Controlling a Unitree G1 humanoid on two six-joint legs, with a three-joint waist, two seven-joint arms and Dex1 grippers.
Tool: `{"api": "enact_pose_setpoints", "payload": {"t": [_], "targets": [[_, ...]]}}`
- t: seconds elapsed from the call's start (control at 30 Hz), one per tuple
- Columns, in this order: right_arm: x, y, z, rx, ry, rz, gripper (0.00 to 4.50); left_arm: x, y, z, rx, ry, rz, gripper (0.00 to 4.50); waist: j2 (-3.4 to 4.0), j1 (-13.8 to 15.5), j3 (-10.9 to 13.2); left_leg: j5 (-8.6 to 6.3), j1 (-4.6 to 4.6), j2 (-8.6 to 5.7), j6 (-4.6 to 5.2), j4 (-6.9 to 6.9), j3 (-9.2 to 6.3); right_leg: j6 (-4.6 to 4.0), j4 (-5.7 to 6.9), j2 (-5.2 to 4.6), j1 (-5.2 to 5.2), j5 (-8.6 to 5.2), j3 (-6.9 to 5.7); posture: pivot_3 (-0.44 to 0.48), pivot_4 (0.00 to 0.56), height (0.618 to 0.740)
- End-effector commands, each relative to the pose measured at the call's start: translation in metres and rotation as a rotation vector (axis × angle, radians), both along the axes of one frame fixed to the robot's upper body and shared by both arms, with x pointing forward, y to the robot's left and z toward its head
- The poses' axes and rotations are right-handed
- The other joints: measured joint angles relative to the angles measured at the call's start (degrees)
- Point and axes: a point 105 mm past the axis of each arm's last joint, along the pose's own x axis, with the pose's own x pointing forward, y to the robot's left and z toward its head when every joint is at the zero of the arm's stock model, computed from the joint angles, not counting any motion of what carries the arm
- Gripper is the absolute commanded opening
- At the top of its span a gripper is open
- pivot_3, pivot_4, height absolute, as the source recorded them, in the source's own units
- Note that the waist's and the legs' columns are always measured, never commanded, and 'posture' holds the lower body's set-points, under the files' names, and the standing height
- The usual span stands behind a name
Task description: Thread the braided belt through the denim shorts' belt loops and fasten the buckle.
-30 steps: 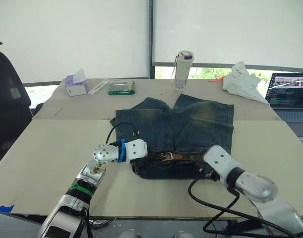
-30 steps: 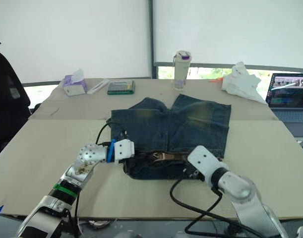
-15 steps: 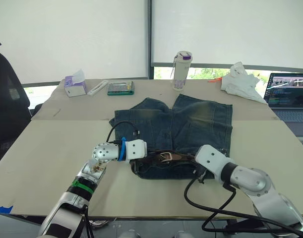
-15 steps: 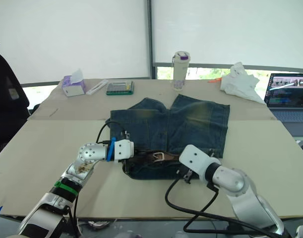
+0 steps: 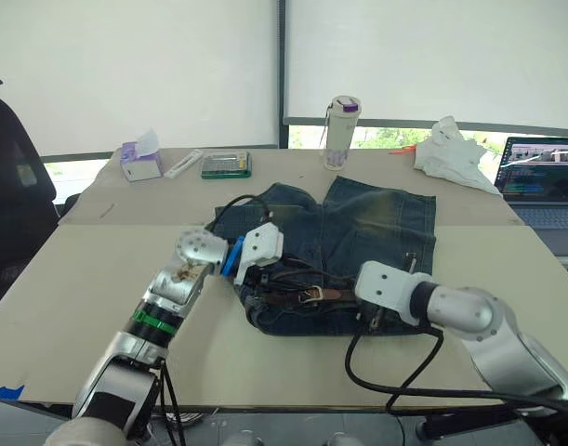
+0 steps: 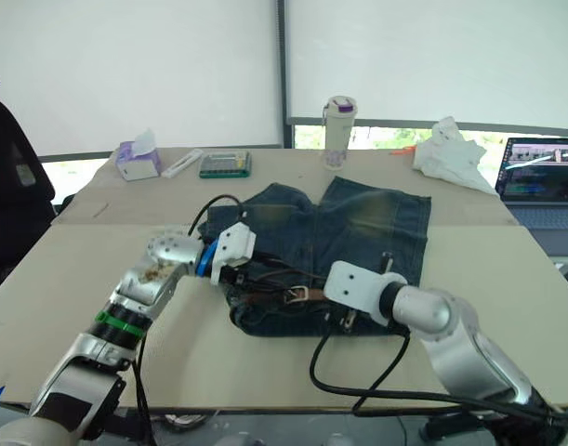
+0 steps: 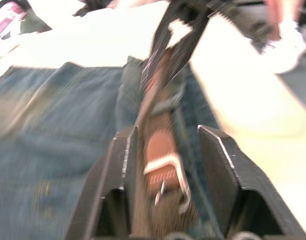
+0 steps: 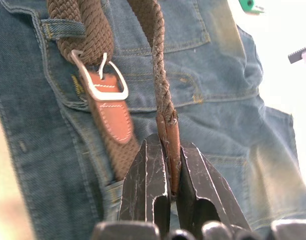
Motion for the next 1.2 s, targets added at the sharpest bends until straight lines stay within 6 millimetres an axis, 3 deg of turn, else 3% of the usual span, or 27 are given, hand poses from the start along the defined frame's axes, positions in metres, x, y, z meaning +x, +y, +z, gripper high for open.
{"api": "enact_pose_setpoints", "payload": {"t": [0.03,0.2,0.4,0.6,0.8,0.9,1.0,1.2], "targets": [[0.002,0.008,0.011,-0.031,-0.017,0.032,0.0,0.003,-0.013,0.013,0.023,-0.072,-0.006,1.93,0.0,0.0,0.0,0.0,-0.01,0.0,0.0,0.0,0.0,0.0,0.0,0.01,-0.01,0.0,0.0,0.0,0.15,0.74],[0.003,0.021,0.015,-0.042,-0.015,0.065,0.0,0.011,-0.023,0.012,0.101,-0.19,-0.013,1.93,-0.01,0.0,0.0,0.0,-0.03,0.0,0.0,0.0,-0.02,0.0,0.01,0.01,-0.03,0.0,-0.01,0.0,0.15,0.74],[0.002,0.026,0.016,-0.043,-0.013,0.069,0.0,0.016,-0.026,0.011,0.096,-0.204,0.004,1.93,0.0,0.0,0.0,0.0,-0.05,-0.01,0.0,0.0,-0.03,-0.01,0.03,-0.02,-0.07,0.0,0.0,0.0,0.15,0.74],[0.001,0.029,0.016,-0.025,-0.009,0.072,0.0,0.014,-0.026,0.009,0.108,-0.22,-0.002,0.04,0.0,0.0,0.0,0.0,-0.06,-0.02,0.0,0.02,-0.02,-0.01,0.03,-0.03,-0.07,0.0,0.0,0.0,0.15,0.74],[0.002,0.031,0.019,0.033,-0.003,0.064,0.0,0.017,-0.022,0.005,0.107,-0.205,0.028,0.04,0.0,0.0,0.0,0.0,-0.06,-0.01,0.0,0.02,-0.03,-0.01,0.05,-0.02,-0.07,0.0,0.0,0.0,0.15,0.74],[-0.01,0.033,0.012,0.118,0.089,0.075,1.23,0.025,-0.011,-0.001,0.106,-0.175,0.082,0.0,0.0,0.0,0.0,0.0,-0.05,0.0,0.0,0.02,-0.04,-0.01,0.07,-0.01,-0.07,0.0,0.0,0.0,0.15,0.74],[-0.002,0.019,0.004,0.125,0.055,-0.023,2.22,0.034,0.003,-0.01,0.12,-0.166,0.154,0.0,0.0,0.0,0.0,0.0,-0.05,-0.02,0.0,0.02,-0.07,-0.01,0.08,-0.02,-0.07,0.0,-0.01,0.0,0.15,0.74],[0.001,0.017,-0.019,0.12,0.073,-0.068,2.22,0.042,0.02,-0.027,0.171,-0.244,0.21,0.0,0.0,0.0,0.0,0.0,-0.05,-0.02,0.0,0.04,-0.05,-0.01,0.11,-0.02,-0.1,0.0,-0.01,0.0,0.15,0.74]]}}
